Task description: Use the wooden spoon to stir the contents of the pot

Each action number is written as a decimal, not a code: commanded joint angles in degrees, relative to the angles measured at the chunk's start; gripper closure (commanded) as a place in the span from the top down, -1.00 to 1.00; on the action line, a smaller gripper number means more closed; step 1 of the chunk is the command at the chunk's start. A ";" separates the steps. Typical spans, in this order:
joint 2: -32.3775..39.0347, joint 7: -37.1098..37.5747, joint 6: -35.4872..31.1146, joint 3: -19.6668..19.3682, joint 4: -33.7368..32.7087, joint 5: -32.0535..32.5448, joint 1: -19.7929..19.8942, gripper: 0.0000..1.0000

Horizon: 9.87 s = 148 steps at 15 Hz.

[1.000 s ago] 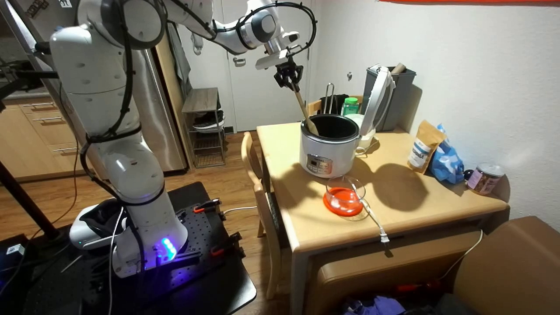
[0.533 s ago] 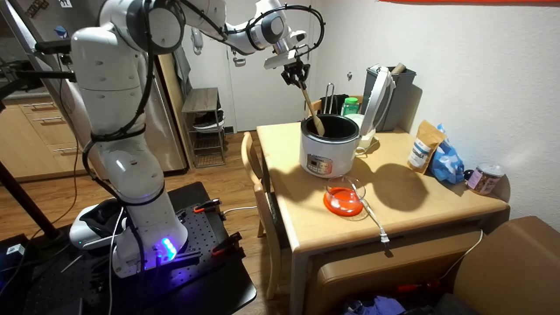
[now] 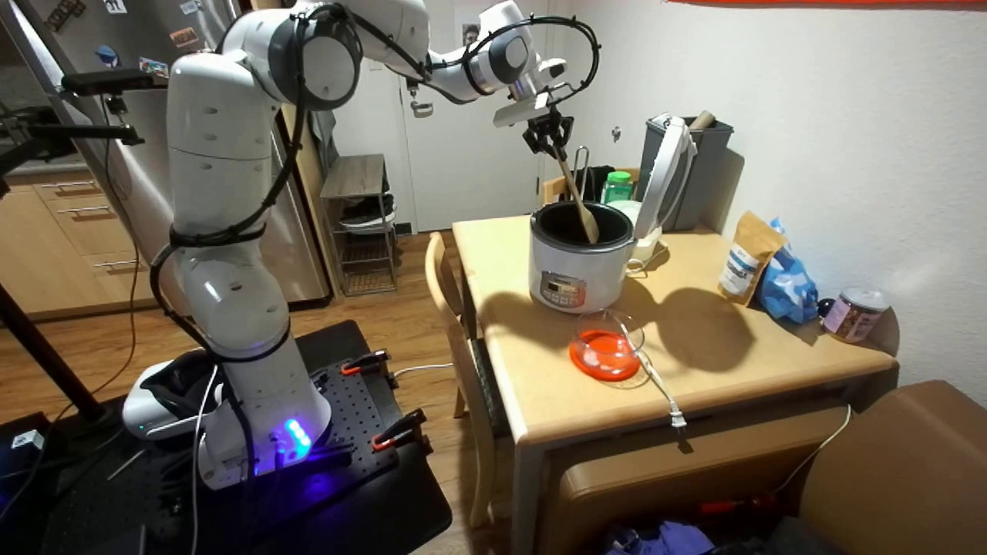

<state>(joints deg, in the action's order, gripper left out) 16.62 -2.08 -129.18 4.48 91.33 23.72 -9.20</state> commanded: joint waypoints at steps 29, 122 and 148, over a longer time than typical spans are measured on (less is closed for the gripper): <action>-15.13 0.61 1.37 3.82 16.00 -2.76 -0.69 -0.92; -7.60 5.64 -1.20 -2.36 12.71 -7.37 1.44 -0.92; -0.16 5.80 -4.72 -3.44 2.65 -7.87 2.86 -0.92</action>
<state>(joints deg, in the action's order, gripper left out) 17.17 2.48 -132.88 1.81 93.81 16.11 -6.91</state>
